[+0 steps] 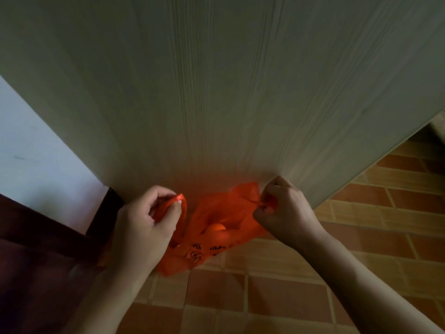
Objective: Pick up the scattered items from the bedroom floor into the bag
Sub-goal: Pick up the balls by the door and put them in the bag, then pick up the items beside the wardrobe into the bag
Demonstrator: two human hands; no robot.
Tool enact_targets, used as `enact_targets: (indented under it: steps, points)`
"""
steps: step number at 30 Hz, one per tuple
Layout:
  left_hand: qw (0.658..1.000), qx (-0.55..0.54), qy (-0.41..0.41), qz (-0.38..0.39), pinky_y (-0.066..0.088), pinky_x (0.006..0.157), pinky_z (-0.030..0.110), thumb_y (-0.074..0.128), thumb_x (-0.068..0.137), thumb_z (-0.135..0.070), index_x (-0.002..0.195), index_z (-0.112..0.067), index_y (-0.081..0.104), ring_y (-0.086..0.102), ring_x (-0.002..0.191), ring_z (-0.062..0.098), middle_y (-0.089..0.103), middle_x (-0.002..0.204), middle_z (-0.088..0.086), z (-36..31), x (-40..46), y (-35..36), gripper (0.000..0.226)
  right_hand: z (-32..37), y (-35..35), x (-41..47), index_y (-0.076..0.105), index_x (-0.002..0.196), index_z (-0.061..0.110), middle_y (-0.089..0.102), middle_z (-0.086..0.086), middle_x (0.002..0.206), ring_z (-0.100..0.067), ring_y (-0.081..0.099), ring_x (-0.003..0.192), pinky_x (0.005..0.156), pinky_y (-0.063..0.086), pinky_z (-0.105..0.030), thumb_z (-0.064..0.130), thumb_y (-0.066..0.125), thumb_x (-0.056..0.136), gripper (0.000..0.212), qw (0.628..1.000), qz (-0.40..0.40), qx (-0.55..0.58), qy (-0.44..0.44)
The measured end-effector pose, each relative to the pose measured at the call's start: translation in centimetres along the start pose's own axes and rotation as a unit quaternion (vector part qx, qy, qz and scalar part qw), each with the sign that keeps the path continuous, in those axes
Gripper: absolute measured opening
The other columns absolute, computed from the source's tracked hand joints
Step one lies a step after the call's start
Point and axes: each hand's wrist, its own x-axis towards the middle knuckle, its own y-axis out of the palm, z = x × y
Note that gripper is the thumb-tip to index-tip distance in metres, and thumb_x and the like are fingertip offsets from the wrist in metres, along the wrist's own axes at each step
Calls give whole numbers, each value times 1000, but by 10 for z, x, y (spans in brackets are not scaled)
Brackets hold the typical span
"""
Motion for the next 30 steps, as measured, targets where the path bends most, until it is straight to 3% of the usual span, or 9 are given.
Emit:
enact_targets:
  steps: [5,9,11,15,20,24,27,30]
  points:
    - [997,65,22,-28,59,60,34,75,90,-20,96,-20,73,70,68,5,71,77,-12,-5,20,-14,7,18,-17,5,67,78,24,63,6,81,-14,60,73,64,52,-39,26,73,92,15,993,-73,90,-16]
    - [997,67,-43,-25,50,57,13,79,89,-19,84,-24,69,68,67,2,71,72,-12,-35,36,-41,11,57,-58,-1,72,82,27,69,2,68,-13,66,63,60,54,-37,29,71,97,16,972,-86,215,42]
    - [996,57,-71,9,45,56,9,77,91,-21,78,-25,68,67,68,4,69,66,-10,-64,39,-63,16,81,-83,-16,71,79,24,67,2,64,-15,65,59,56,51,-39,28,71,98,19,958,-101,258,74]
    - [990,64,-88,86,46,57,19,76,91,-22,72,-23,64,67,64,11,68,64,-7,-148,41,-118,22,137,-151,-53,68,80,19,61,-5,64,-23,56,58,54,45,-42,28,70,99,21,936,-100,320,110]
    - [986,59,-94,127,52,58,34,73,93,-26,75,-22,63,66,60,11,67,63,-5,-267,61,-184,21,195,-272,-80,69,83,21,64,-5,65,-33,60,62,56,49,-48,26,71,99,17,931,-108,314,155]
    - [984,75,-68,147,49,54,28,73,94,-25,76,-23,61,64,62,9,65,63,-8,-365,72,-226,22,238,-370,-103,70,84,19,66,-5,68,-31,61,65,57,48,-45,25,71,98,15,933,-111,293,178]
    - [983,81,-50,159,41,53,10,73,93,-22,77,-23,60,64,65,5,63,63,-11,-440,74,-256,22,270,-443,-127,70,86,18,68,-4,71,-27,63,65,58,48,-42,26,70,99,15,938,-103,278,180]
    - [983,62,-37,167,44,54,11,73,93,-19,77,-24,59,64,66,4,61,63,-11,-512,64,-284,22,295,-513,-156,70,87,20,69,-1,72,-23,64,64,58,51,-42,28,68,99,14,937,-109,282,176]
